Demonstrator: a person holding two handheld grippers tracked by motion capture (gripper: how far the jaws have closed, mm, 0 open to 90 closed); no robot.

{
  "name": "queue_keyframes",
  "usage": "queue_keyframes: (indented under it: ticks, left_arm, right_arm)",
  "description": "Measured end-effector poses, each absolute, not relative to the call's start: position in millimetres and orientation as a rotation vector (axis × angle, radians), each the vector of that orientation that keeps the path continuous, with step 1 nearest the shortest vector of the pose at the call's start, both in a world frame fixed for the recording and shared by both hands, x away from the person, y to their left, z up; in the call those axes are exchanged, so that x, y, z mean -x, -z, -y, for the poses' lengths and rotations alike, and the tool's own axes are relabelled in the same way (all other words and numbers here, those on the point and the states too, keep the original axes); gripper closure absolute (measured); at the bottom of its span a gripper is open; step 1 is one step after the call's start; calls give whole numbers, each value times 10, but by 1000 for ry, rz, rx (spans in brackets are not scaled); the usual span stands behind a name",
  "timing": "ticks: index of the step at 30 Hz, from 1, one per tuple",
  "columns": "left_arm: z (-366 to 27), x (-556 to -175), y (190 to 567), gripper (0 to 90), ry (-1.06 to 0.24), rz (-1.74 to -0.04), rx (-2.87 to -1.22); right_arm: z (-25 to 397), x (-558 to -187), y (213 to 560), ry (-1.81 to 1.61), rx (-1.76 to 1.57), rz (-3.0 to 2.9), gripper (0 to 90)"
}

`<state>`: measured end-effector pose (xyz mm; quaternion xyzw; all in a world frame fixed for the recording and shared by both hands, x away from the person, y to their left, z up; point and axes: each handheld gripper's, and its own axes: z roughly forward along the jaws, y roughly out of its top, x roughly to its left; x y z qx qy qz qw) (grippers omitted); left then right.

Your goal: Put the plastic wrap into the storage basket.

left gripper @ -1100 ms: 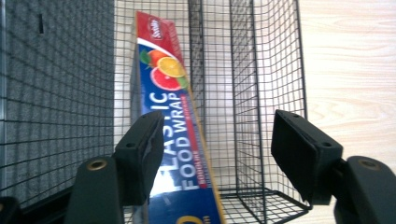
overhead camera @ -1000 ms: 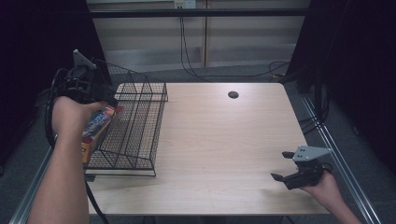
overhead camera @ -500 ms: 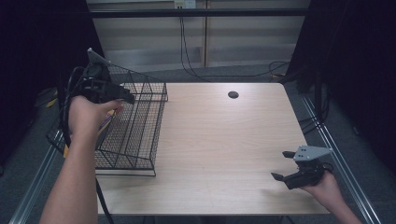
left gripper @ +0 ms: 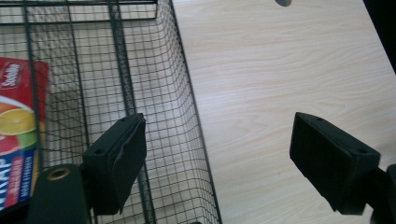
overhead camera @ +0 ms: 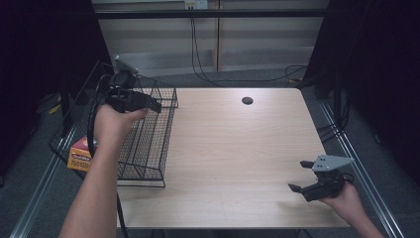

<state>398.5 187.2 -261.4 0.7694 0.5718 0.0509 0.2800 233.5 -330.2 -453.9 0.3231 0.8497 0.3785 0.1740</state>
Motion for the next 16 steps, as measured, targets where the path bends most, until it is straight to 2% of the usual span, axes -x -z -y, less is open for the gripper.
queue_keyframes:
  ticks: [16]
  left_arm:
    - [-1635, -3967, 2735, 142, -95, -1452, -2106]
  right_arm:
    - [3286, -2326, 4552, -1066, -912, -2416, 93]
